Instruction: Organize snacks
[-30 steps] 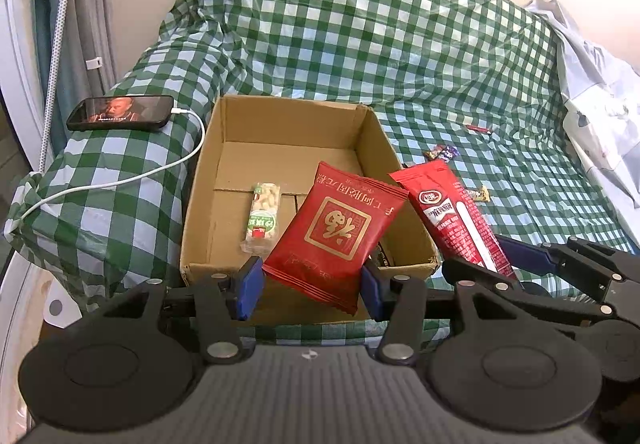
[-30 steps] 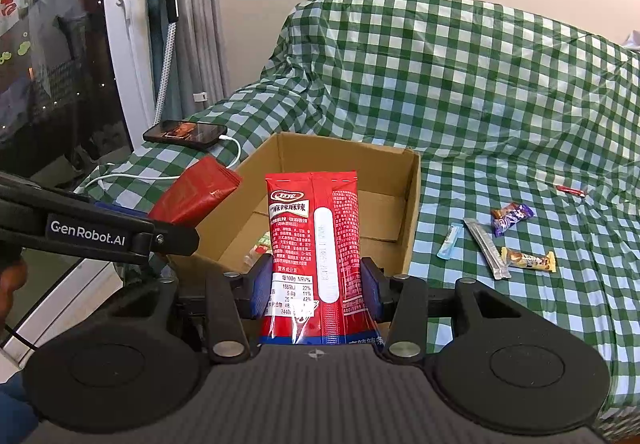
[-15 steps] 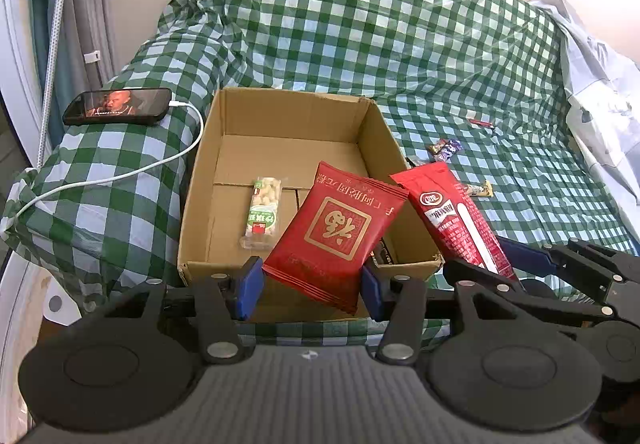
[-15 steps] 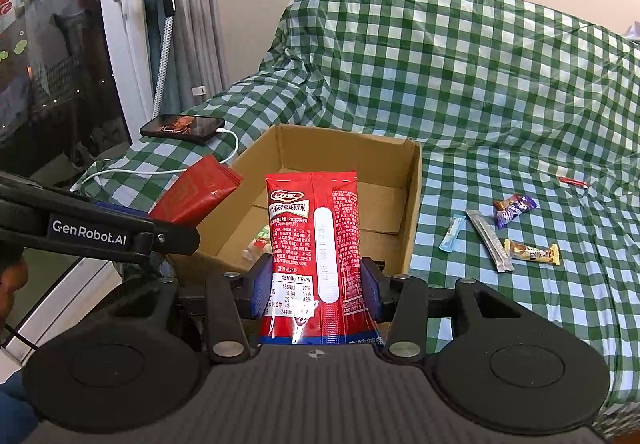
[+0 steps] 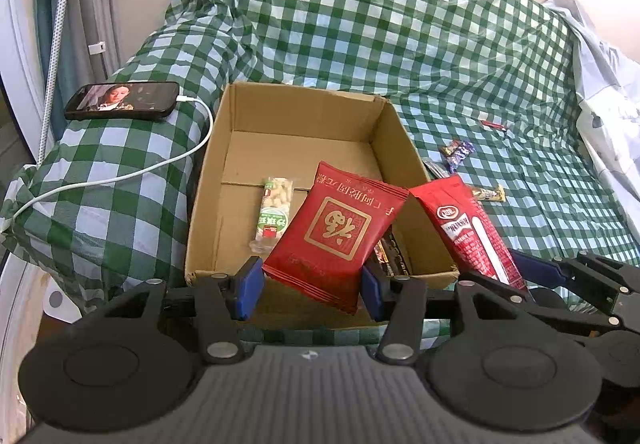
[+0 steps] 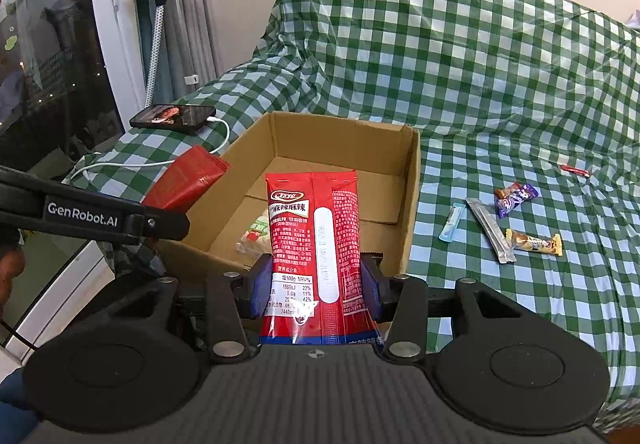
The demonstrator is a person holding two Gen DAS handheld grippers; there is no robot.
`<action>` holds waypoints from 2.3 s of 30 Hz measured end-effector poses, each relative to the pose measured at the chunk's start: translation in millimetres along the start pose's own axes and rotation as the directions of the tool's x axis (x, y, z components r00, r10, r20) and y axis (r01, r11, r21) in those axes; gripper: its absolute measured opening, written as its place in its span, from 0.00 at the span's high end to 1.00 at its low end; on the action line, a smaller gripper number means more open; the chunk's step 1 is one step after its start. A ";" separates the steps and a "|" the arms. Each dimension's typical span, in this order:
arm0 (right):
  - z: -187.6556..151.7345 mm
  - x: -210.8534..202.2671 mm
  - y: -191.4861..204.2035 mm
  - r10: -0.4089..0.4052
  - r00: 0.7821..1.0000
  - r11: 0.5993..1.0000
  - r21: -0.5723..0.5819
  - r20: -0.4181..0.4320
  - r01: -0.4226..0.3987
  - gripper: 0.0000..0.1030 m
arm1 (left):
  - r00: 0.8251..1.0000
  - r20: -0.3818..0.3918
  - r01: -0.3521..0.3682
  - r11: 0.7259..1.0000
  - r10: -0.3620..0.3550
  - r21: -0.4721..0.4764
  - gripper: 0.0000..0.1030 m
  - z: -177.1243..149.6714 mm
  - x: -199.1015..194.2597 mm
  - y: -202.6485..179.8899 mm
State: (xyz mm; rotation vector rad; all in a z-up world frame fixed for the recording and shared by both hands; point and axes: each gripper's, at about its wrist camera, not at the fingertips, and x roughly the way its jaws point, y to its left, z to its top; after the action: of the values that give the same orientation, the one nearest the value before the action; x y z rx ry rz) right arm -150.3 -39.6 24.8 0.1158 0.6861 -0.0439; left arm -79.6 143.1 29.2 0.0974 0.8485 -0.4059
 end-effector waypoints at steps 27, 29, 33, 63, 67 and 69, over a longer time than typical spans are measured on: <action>38.4 79.4 -26.7 0.007 0.998 0.997 0.074 -0.064 -0.003 0.53 | 0.996 -0.086 -0.004 0.999 0.001 -0.035 0.45 51.5 86.9 -2.9; 42.6 88.4 -31.0 0.008 0.998 0.996 0.084 -0.068 -0.003 0.53 | 0.996 -0.091 -0.005 1.000 0.002 -0.031 0.45 55.9 95.2 -3.4; 48.9 105.2 -38.3 0.012 0.997 0.995 0.097 -0.072 -0.005 0.53 | 0.994 -0.107 -0.008 1.000 0.005 -0.026 0.45 64.1 113.6 -4.2; 67.7 192.4 -62.7 -0.009 0.992 0.985 0.168 -0.123 0.030 0.44 | 0.980 -0.129 -0.146 0.989 0.149 0.038 0.10 87.9 197.3 -5.0; 68.1 180.4 -66.3 -0.025 0.992 0.981 0.190 -0.121 0.048 0.22 | 0.984 -0.110 -0.139 0.990 0.140 0.023 0.00 83.4 177.0 5.9; 63.6 170.0 -61.2 -0.018 0.990 0.983 0.178 -0.137 0.042 0.20 | 0.982 -0.131 -0.133 0.991 0.133 0.009 0.00 76.4 166.2 8.5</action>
State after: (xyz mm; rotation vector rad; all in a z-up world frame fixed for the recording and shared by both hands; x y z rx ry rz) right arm 16.3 -108.4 -39.9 0.2851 0.8187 -0.1284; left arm 75.8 80.8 -44.9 0.1817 0.9660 -0.2758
